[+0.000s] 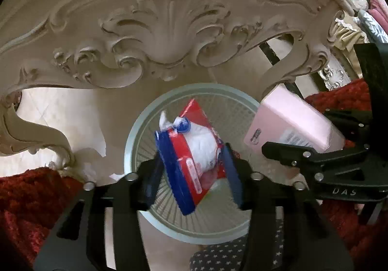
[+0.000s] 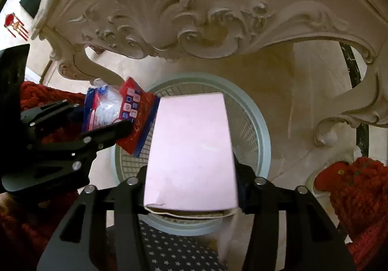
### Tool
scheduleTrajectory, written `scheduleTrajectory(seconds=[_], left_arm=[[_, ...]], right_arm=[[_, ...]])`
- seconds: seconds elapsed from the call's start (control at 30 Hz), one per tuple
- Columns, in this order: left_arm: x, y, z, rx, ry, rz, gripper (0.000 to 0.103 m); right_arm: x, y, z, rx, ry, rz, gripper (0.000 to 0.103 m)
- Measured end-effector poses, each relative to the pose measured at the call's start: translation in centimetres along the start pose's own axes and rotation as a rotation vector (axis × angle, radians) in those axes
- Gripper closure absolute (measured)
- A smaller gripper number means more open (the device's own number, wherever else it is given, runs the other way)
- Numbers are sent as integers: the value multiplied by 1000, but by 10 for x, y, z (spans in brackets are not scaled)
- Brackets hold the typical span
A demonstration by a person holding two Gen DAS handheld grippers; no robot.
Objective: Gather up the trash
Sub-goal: 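Carry both items over the wastebasket and open both tools to release, then grasp the silver box with the right tool while the left tool grasps the white-purple snack bag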
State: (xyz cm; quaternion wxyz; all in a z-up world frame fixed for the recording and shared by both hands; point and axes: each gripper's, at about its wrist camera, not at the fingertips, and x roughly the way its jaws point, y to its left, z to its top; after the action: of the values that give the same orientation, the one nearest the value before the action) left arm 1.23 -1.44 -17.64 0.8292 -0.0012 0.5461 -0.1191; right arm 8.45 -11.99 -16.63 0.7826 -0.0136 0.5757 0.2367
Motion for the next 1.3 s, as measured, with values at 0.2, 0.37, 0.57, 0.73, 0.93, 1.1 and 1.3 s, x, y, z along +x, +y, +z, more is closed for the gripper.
scheduleTrajectory(seconds=[0.2,0.37,0.57,0.73,0.93,1.1,1.3], left_arm=[[3,0,-1,-8,14,4,43],[4,2,-1,-17,22,-5,43],[7,0,-2,-13,37,-4,43],[-7,2,-2,-20,-4,-33,43],[-107,21,3,-59,-206,-120,43],[-185,53,58,-25,-402,14,27],[-197,92,167,-37,-514,99,24]], right_arm=[[2,-3,-2,9,-15,-39,34],[2,-12,-7,35,-9,-40,34],[-3,-18,-10,35,-3,-38,34],[-11,-16,-11,37,-19,-25,34],[-99,-6,-11,13,-198,65,34],[-186,-12,25,-30,-443,21,18],[-220,-33,106,-126,-605,-119,18]])
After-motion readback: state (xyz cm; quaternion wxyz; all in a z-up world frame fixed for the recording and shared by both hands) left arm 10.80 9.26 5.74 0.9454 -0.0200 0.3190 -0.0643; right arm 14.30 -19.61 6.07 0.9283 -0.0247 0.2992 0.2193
